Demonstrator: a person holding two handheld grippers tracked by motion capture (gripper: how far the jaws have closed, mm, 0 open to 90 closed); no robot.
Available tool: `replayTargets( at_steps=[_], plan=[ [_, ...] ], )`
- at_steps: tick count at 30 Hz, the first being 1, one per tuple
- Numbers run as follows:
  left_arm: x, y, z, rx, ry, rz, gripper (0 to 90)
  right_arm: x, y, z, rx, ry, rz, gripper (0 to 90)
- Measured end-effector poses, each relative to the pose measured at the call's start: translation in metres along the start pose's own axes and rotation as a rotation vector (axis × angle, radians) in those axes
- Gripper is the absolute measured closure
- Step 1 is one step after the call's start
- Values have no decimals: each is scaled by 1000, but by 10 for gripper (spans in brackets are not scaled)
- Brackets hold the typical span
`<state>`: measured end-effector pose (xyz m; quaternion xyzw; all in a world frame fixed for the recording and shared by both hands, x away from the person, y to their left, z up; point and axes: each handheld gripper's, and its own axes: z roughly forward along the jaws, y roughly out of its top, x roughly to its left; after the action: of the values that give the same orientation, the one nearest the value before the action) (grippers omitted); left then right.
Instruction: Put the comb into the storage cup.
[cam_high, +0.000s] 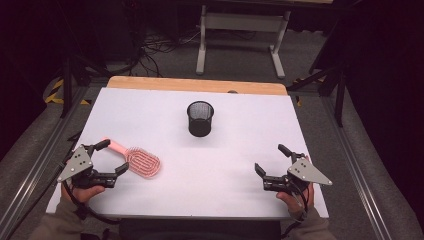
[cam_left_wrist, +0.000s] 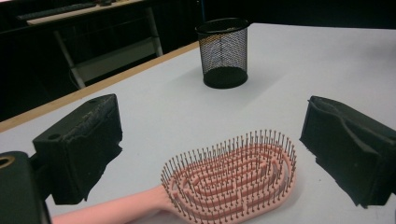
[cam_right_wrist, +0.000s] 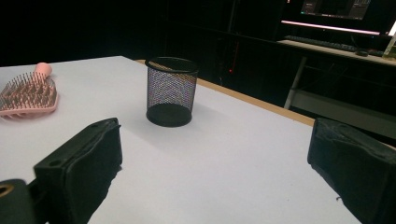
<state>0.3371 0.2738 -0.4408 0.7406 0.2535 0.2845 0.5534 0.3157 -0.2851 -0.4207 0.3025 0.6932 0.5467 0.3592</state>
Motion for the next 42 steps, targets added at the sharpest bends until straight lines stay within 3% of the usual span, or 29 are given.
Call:
replayTargets(
  at_steps=[3,11,12,16,18,20,21,22,26,29,36,42],
  plan=[
    [-1,-1,1,25,-2,6,57,-1,-1,1,-2,-1,14,40],
    [0,-4,-2,15,-3,-12,53,4,-2,8,18,28,11,51],
    [1,-3,-4,38,1,-10,53,4,-2,11,38,63,10,55],
    [3,-2,-8,59,12,2,70,7,-1,12,35,88,-8,81],
    [6,1,-12,84,58,9,161,9,0,14,49,94,-13,87],
    [9,5,-16,77,84,11,173,12,0,16,62,102,-26,105],
    [12,8,-18,70,91,13,265,14,0,18,73,100,-46,119],
    [15,10,-19,67,93,10,265,14,0,18,73,100,-46,119],
    [28,16,-16,84,77,19,473,13,-3,19,73,104,-30,129],
    [37,21,-7,75,70,21,577,11,-4,20,82,96,-24,129],
    [56,25,19,189,71,46,894,11,-7,22,112,90,-25,143],
    [73,17,38,311,85,11,899,10,-11,26,134,97,-19,144]
  ],
)
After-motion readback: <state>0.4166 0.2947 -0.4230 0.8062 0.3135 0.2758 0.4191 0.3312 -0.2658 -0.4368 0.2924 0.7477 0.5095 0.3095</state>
